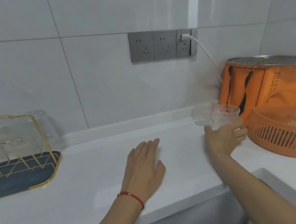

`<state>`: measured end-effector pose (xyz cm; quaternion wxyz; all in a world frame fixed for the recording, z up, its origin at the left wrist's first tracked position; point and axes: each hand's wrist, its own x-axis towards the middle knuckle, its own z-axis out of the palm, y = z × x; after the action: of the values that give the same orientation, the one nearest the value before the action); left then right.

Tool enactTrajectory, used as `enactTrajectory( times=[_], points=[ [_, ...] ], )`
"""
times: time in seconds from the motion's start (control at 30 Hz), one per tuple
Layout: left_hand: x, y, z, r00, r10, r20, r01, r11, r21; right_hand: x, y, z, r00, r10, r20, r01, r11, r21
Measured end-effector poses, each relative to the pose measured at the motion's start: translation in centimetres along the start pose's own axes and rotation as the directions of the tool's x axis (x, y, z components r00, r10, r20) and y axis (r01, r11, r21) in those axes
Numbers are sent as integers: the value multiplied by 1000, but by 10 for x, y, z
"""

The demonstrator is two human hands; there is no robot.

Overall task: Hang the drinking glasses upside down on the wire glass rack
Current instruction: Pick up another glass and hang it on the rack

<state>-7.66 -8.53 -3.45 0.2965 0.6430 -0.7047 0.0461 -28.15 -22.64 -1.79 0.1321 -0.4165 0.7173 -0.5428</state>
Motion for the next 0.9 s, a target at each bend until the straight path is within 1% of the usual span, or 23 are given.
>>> enactTrajectory(
  times=[0.1,0.2,0.27,0.33,0.4,0.43,0.47,0.53,0.57,0.63,0.7,0.73,0.8,0.83,0.9],
  points=[
    [-1,2,-1,999,-9,-34,7,998,-56,22,4,15,1000,9,18,-9,1000,-7],
    [-3,2,-4,996,-50,-72,40,991,-127,34,7,27,999,10,-45,-11,1000,-26],
    [-4,2,-6,995,-43,-94,28,988,-150,38,7,30,994,41,-97,-45,998,-48],
    [-4,4,-7,992,-21,-123,1,987,-161,39,6,31,990,67,-122,-71,997,-29],
    [-3,4,-9,986,-39,-160,5,978,-208,36,6,27,987,74,-143,-73,997,16],
    [-3,3,-11,981,-67,-181,20,968,-250,32,6,23,987,53,-154,-47,998,45],
    [-3,4,-12,975,-101,-200,39,955,-294,27,5,19,988,-1,-157,13,997,77],
    [-4,4,-15,962,-157,-223,78,942,-326,11,2,13,977,-180,-116,196,970,146],
    [-4,3,-16,954,-168,-250,90,951,-296,0,-1,11,961,-264,-80,275,945,179],
    [-6,4,-19,932,-172,-319,108,972,-208,-24,-7,7,923,-385,0,375,898,231],
    [-8,6,-23,912,-184,-368,117,973,-197,-50,-13,4,865,-495,78,458,845,278],
    [-10,7,-25,905,-214,-368,129,962,-242,-63,-16,2,821,-559,117,505,806,308],
    [-11,8,-29,884,-325,-336,176,897,-405,-85,-19,-3,712,-675,194,581,721,376],
    [-12,7,-31,864,-380,-330,195,857,-476,-95,-20,-5,656,-717,236,605,687,403],
    [-17,0,-38,826,-454,-335,222,807,-547,-113,-22,-9,543,-775,324,651,632,420]
  ],
)
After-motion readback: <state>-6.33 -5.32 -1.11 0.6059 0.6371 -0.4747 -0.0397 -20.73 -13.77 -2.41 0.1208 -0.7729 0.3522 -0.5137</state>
